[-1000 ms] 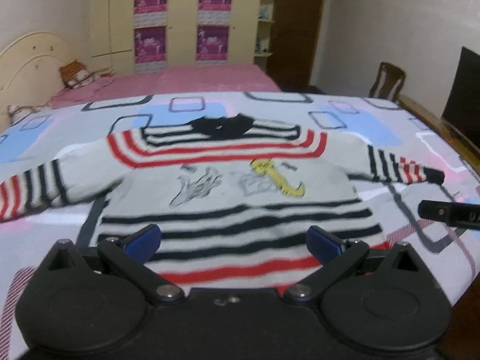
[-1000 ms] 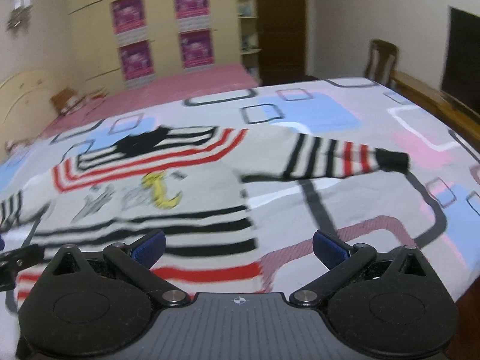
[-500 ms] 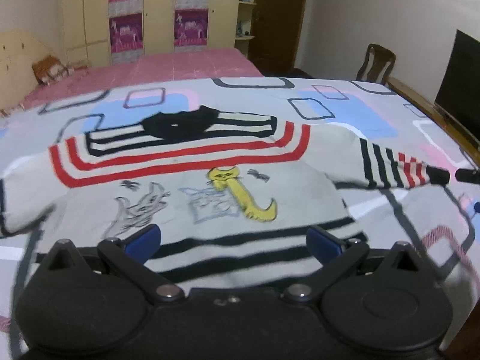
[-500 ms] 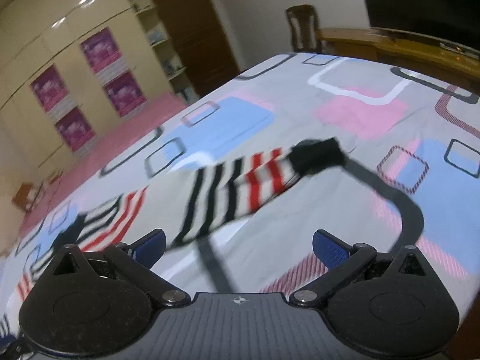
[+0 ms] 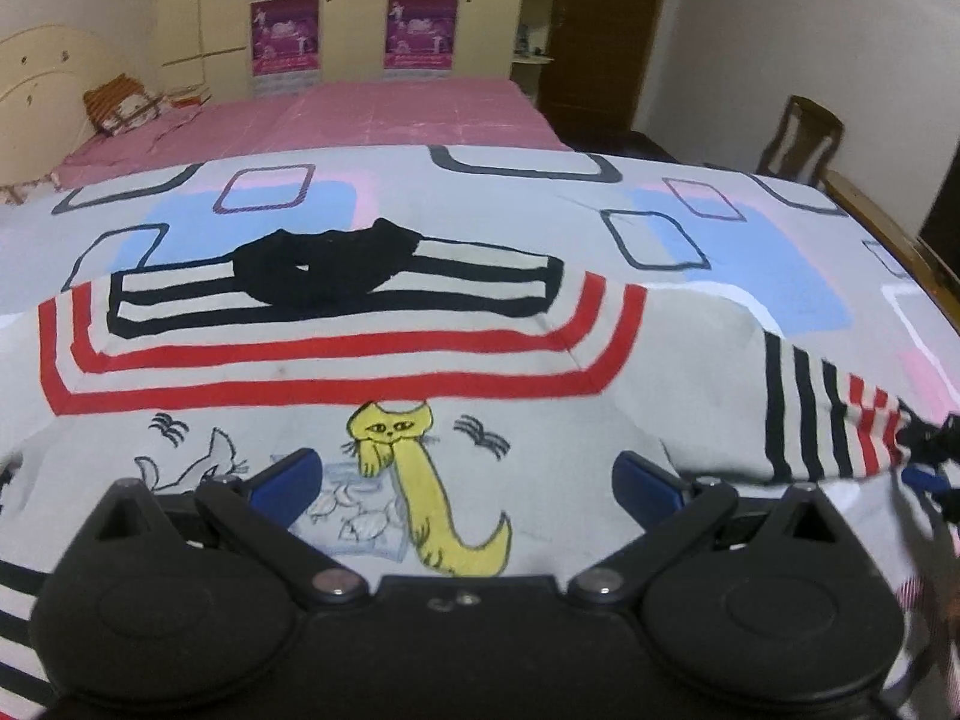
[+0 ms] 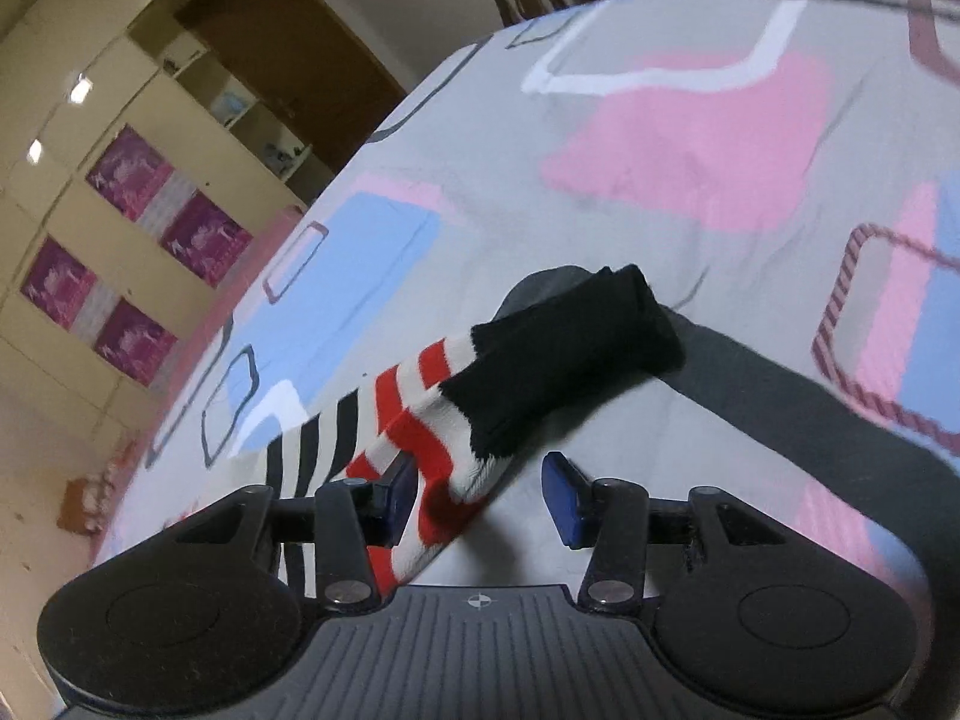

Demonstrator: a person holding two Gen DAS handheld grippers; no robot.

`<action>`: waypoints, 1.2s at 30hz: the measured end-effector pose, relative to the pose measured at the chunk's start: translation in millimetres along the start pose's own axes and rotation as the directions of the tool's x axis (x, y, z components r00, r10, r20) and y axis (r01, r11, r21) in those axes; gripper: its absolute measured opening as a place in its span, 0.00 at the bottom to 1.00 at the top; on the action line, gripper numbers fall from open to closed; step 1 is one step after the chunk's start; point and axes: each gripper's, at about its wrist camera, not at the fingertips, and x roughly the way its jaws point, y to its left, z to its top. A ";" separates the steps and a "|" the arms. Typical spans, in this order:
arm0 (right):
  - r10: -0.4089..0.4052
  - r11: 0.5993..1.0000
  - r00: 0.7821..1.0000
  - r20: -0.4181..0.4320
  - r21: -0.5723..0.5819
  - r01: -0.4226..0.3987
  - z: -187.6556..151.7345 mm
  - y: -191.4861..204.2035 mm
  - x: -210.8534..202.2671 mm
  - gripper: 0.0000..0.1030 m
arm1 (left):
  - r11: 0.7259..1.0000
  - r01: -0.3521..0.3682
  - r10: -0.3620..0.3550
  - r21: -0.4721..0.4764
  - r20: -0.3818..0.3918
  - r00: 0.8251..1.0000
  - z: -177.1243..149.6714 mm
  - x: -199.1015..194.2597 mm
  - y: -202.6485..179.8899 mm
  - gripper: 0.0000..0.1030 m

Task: Fold small clothes
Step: 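Reach the right gripper to the black sleeve cuff and grasp it, then carry the held sleeve across the sweater body and open the right gripper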

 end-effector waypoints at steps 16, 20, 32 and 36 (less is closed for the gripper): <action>0.078 0.895 0.996 0.038 -0.443 -0.054 -19.9 122.6 0.8 0.09 | 0.988 -0.090 0.084 -0.129 -0.048 0.995 6.4 -5.3 114.6 0.86; 0.200 0.768 0.971 -0.127 -0.595 -0.236 -90.3 213.8 -1.4 0.09 | 0.985 -0.057 0.053 -0.163 -0.030 0.998 8.8 -4.0 149.2 0.80; 0.129 0.494 0.911 -0.392 -0.771 -0.402 -279.9 323.5 38.5 0.10 | 0.969 0.048 -0.047 -0.242 0.010 0.999 -2.9 -16.7 231.8 0.87; 0.156 0.506 0.916 -0.371 -0.766 -0.396 -277.6 314.5 22.8 0.74 | 0.969 0.106 -0.105 -0.225 0.014 0.994 -2.7 -5.8 228.2 0.89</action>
